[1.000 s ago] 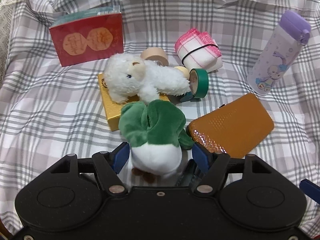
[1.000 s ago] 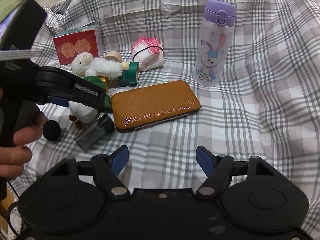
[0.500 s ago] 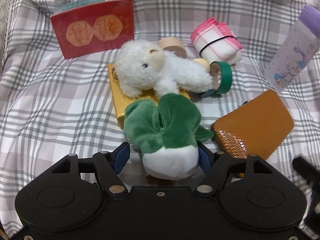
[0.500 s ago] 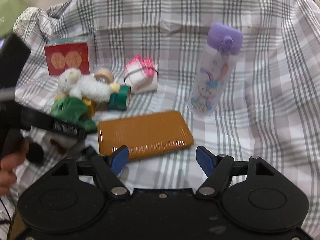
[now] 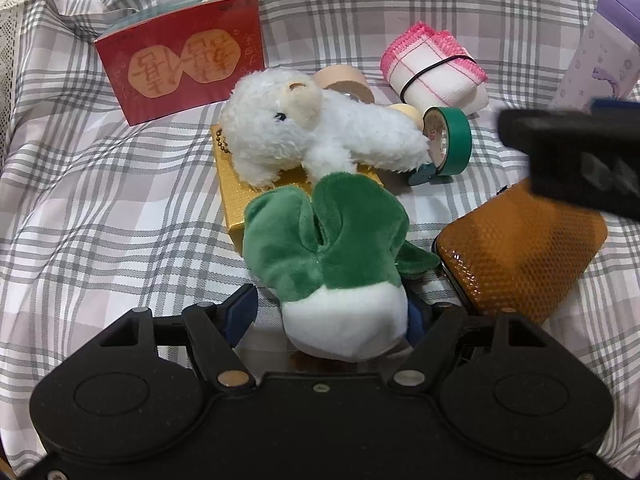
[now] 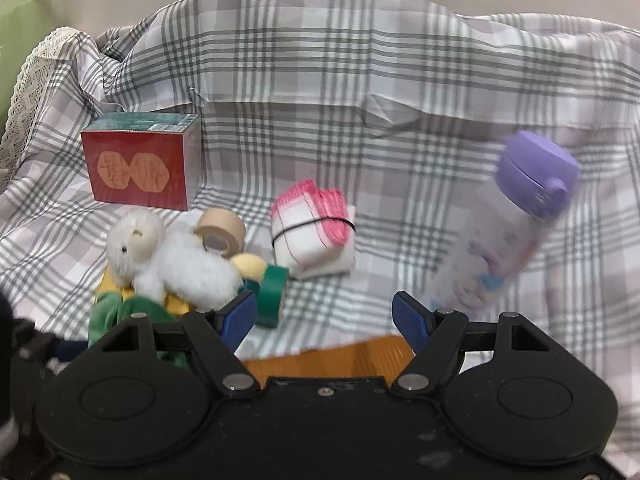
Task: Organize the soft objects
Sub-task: 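Close the left tool on the green-and-white plush cabbage, then grasp the green tape roll with the right tool while the left tool holds the cabbage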
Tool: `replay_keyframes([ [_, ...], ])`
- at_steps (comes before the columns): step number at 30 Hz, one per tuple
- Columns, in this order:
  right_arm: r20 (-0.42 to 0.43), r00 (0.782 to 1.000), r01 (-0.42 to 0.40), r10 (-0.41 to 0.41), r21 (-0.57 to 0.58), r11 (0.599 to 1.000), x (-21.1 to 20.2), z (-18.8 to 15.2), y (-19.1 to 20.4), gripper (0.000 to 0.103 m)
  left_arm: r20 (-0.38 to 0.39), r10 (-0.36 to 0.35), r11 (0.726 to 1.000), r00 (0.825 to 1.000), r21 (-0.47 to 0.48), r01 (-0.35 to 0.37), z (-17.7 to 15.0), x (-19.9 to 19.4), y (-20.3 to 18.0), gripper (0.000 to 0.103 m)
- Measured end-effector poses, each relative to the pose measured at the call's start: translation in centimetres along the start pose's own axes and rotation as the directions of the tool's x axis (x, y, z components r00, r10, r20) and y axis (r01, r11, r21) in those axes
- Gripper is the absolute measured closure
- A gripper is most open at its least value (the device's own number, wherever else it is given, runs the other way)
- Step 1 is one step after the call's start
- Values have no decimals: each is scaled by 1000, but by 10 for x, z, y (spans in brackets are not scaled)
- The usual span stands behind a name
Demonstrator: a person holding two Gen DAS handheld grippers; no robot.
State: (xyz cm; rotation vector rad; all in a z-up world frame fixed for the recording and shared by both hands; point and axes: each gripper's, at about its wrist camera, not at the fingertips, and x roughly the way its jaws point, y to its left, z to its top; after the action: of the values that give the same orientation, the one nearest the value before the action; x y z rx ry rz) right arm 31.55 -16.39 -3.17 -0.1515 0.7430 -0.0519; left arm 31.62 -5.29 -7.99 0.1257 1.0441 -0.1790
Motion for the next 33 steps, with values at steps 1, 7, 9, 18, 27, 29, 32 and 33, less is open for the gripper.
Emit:
replay_keyframes([
  [1, -5, 1000, -4, 4, -1, 1000, 6, 3, 2, 30, -1, 0, 1000, 1000, 6, 0, 0, 0, 0, 32],
  [7, -37, 999, 0, 0, -16, 1000, 34, 10, 14, 30, -23, -24, 1000, 999, -8, 24, 4, 2, 3, 32],
  [9, -51, 998, 29, -30, -23, 999, 43, 10, 12, 30, -17, -28, 1000, 999, -7, 28, 3, 2, 3, 31],
  [18, -60, 992, 119, -115, 62, 991, 39, 6, -20, 31, -9, -24, 1000, 1000, -6, 24, 2, 2, 0, 29],
  [27, -30, 999, 34, -35, -48, 998, 41, 9, 14, 30, -12, -29, 1000, 1000, -5, 29, 2, 3, 0, 29],
  [29, -79, 995, 52, -54, -31, 998, 54, 8, 10, 30, -12, -30, 1000, 999, -6, 29, 2, 3, 1, 28],
  [32, -108, 989, 110, -105, 42, 993, 56, 10, -7, 31, -9, -30, 1000, 1000, -5, 30, 2, 3, 0, 28],
  [33, -101, 987, 129, -123, 53, 990, 53, 10, -11, 31, -9, -29, 1000, 1000, -5, 29, 2, 3, 0, 28],
])
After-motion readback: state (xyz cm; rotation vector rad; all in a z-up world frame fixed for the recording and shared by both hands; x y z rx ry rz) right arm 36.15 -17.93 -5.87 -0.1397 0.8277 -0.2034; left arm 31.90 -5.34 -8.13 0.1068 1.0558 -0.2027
